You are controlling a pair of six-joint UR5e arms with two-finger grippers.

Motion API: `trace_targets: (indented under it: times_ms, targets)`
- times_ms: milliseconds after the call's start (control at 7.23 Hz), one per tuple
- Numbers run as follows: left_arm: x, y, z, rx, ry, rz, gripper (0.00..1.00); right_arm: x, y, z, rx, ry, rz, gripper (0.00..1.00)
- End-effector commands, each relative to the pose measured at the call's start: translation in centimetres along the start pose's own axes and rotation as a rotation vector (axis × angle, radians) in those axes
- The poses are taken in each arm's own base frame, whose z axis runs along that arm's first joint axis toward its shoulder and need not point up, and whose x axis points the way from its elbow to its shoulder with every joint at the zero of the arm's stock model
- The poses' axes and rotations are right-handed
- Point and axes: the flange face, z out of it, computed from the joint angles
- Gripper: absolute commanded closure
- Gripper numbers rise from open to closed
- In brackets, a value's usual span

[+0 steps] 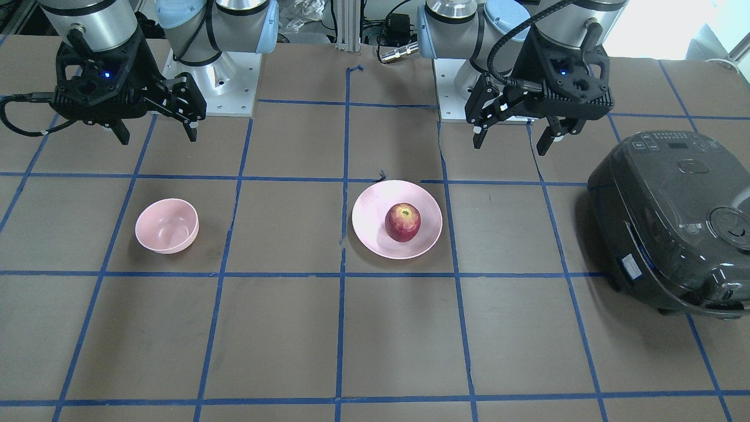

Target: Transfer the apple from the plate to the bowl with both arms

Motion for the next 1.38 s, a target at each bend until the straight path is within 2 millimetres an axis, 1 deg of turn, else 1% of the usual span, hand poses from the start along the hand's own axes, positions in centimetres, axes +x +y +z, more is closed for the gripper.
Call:
trace_targets:
  times_ms: [0, 277, 553, 691, 830, 968, 1106, 1245]
  targets:
    - [0.0, 0.0, -0.1, 0.002, -0.001, 0.000, 0.00, -0.1, 0.0, -0.1, 0.002, -0.001, 0.005, 0.00]
    - [-0.1, -0.3, -0.5, 0.006, 0.000, -0.003, 0.00, -0.1, 0.0, -0.1, 0.002, -0.001, 0.003, 0.00]
    - [0.1, -1.9, 0.3, -0.011, 0.036, -0.019, 0.00, -0.1, 0.0, -0.1, 0.002, -0.001, 0.000, 0.00]
    - [0.5, -2.9, 1.9, -0.042, 0.031, -0.038, 0.00, -0.2, 0.0, 0.1, -0.001, -0.013, -0.004, 0.00]
    - [1.7, -3.9, 4.8, -0.093, 0.028, -0.093, 0.00, 0.1, 0.1, 2.2, -0.050, -0.018, 0.004, 0.00]
    - [3.9, -4.4, 7.8, -0.147, 0.013, -0.135, 0.00, 0.4, -0.1, 2.9, -0.045, -0.013, 0.001, 0.00]
    - [6.5, -4.6, 10.8, -0.193, -0.010, -0.201, 0.00, 1.1, -0.7, 2.7, -0.010, -0.017, -0.045, 0.00]
    - [9.2, -3.9, 14.1, -0.250, -0.029, -0.214, 0.00, 4.0, -2.1, 4.6, -0.028, -0.022, -0.029, 0.00]
